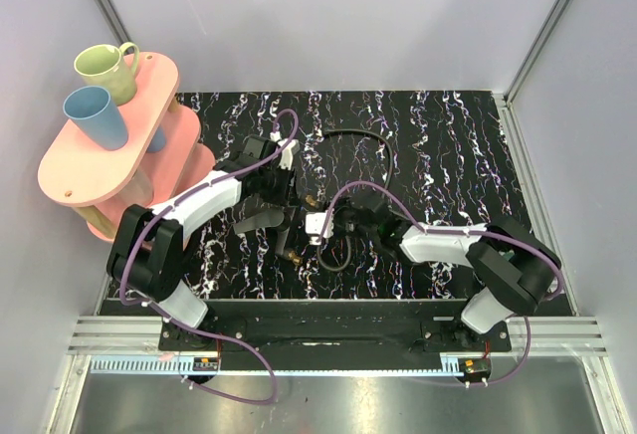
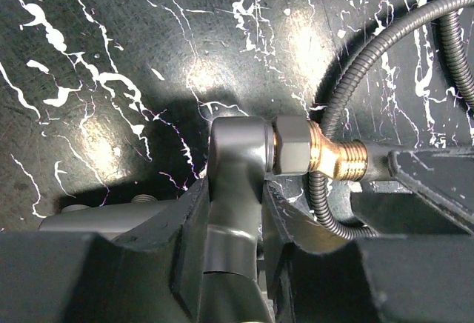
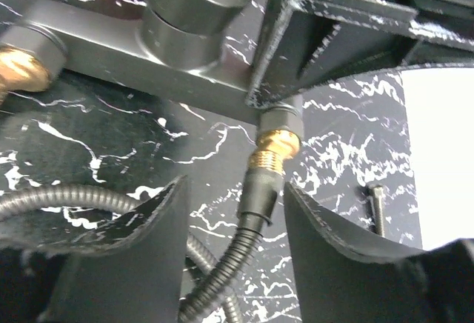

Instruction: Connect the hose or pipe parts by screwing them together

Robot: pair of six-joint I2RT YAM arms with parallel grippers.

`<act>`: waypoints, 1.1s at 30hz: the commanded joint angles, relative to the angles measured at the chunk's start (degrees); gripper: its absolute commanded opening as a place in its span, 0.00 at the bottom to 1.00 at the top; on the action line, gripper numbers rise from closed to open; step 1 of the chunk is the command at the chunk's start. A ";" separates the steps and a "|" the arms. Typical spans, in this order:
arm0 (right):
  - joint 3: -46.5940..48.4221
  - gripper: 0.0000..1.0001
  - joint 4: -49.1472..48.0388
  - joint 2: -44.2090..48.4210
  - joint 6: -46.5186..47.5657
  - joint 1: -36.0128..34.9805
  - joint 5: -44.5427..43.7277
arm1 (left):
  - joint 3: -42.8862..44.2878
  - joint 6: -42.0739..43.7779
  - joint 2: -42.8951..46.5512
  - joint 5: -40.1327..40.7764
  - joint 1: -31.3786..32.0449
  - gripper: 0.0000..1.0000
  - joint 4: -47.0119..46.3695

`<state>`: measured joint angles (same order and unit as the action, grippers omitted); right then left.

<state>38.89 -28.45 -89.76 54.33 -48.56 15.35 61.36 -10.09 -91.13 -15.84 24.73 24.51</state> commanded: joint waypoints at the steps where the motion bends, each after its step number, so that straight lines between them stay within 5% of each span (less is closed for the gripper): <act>1: 2.15 0.55 -3.29 -1.21 3.42 -0.49 -5.33 | 2.18 -0.90 -0.01 -3.41 -0.30 0.00 0.71; 15: 3.29 0.38 -2.31 -3.06 1.67 -1.02 -4.99 | 2.62 -3.01 -1.06 -6.57 -0.30 0.00 1.50; 18: 3.21 0.24 -5.20 -4.19 -0.18 -1.02 -5.24 | 2.18 -3.27 -1.06 -7.63 -0.39 0.00 0.54; 19: 3.03 0.12 -6.35 -4.72 -1.14 -1.02 -5.07 | 2.18 -3.27 -1.06 -7.72 -0.30 0.00 0.62; 22: 3.03 0.01 -8.37 -5.16 -5.44 -0.93 -3.23 | 1.39 -3.53 -0.71 -9.47 -0.30 0.00 -1.21; 27: 5.57 0.00 -11.19 -7.97 -21.08 -0.84 -6.65 | -0.54 -4.41 1.22 -11.58 -0.30 0.00 -4.90; 33: 4.70 0.00 -15.41 -8.94 -32.07 0.39 -0.95 | -1.86 -4.06 1.57 -12.55 -0.21 0.00 -6.67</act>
<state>41.23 -35.92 -97.73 34.13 -48.47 8.21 59.57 -11.00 -92.44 -17.30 22.90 23.59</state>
